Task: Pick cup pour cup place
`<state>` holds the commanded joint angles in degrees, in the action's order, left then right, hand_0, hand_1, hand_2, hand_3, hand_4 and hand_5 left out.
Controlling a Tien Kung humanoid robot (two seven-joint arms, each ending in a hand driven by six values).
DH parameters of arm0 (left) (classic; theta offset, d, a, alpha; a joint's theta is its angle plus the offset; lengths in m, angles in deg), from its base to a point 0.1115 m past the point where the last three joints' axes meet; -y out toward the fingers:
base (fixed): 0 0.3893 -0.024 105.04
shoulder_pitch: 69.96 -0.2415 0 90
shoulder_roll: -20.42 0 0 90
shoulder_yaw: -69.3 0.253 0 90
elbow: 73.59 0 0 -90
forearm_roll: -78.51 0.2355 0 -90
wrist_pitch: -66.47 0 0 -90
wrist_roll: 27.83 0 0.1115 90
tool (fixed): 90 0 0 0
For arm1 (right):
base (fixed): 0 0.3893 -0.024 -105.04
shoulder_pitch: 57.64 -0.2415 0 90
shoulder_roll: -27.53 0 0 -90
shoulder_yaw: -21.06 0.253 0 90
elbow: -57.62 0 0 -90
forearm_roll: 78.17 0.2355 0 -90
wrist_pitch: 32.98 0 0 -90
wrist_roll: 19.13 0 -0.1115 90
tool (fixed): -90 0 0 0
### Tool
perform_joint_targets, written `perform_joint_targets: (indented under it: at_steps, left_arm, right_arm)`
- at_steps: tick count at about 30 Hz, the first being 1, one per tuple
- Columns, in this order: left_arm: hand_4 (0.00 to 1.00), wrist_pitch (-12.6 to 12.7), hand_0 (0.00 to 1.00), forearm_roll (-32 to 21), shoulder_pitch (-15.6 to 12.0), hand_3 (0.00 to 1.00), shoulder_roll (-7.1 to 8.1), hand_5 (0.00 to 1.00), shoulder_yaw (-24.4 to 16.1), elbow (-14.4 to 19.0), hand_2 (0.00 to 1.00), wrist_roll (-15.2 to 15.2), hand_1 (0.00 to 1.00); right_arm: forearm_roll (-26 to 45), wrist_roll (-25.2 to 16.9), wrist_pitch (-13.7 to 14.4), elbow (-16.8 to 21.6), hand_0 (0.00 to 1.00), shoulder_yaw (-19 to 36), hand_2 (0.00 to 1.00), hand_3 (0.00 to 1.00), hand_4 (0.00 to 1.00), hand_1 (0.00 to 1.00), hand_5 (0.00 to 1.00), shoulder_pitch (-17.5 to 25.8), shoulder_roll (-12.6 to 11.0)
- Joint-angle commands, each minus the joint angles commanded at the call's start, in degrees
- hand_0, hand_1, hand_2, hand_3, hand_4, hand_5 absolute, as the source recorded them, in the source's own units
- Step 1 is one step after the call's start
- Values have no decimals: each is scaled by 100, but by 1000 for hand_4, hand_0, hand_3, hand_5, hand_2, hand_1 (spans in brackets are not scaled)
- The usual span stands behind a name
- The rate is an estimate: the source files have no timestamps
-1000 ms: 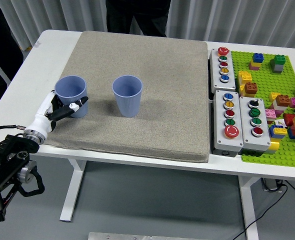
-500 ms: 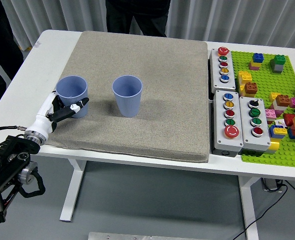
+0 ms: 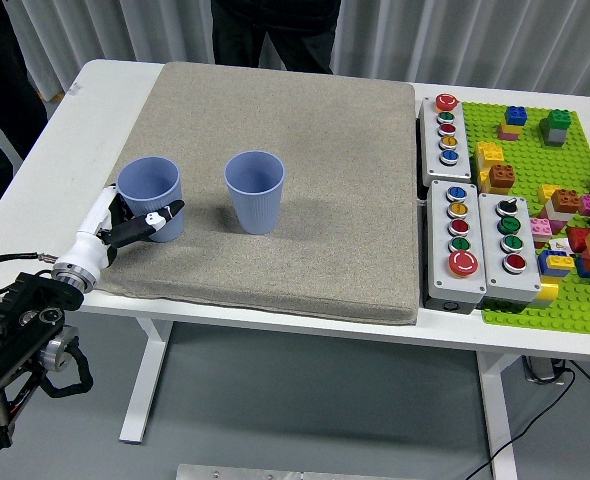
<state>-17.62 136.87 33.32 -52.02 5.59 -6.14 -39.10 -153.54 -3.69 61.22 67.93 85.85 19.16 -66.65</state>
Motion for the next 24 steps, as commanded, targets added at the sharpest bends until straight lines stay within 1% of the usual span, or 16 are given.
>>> perform_joint_targets:
  at_steps: [1,2,5,6,8,16,17,18,21,23,24]
  left_arm:
    - [819,11,602,-3,-2,471,-2,206,4,-1,473,-4,492]
    - [819,91,602,-26,-11,471,-16,206,18,3,473,-45,492]
    - [819,188,602,-56,-33,471,-43,206,47,22,473,-92,492]
    - [814,198,579,-58,-35,455,-46,208,50,25,438,-96,464]
    - [814,300,579,-77,-66,455,-66,208,63,78,438,-153,464]
    - [812,414,577,-18,-113,453,-71,211,36,292,434,-190,459]
    - [812,469,577,128,-117,453,-63,211,-1,395,434,-159,459]
    - [808,479,575,164,-117,451,-61,208,-8,415,436,-153,458]
    - [808,568,575,598,-95,451,-8,208,-79,671,436,-40,458]
    - [808,613,575,957,-7,451,82,208,-123,921,436,64,458]
    - [808,619,575,1027,8,451,96,208,-128,963,436,77,458]
  right_arm:
    - [2,0,0,0,675,-2,569,573,2,637,186,-1,0]
    - [12,0,4,0,675,-5,569,573,2,637,186,-1,2]
    - [24,0,4,0,675,-13,569,573,2,637,186,-4,2]
    - [24,0,4,0,675,-14,569,573,2,637,187,-5,2]
    - [20,1,4,0,675,-11,569,573,2,637,187,-2,4]
    - [6,3,0,0,675,-9,569,573,2,637,185,5,3]
    - [1,3,0,0,675,-6,569,573,2,637,185,5,2]
    - [1,3,0,0,675,-6,569,573,2,637,185,5,2]
    - [13,-1,5,0,675,-18,569,573,2,637,185,6,-7]
    - [7,0,6,0,675,-14,569,573,2,637,185,12,-18]
    - [4,0,6,0,675,-11,569,573,2,637,185,13,-20]
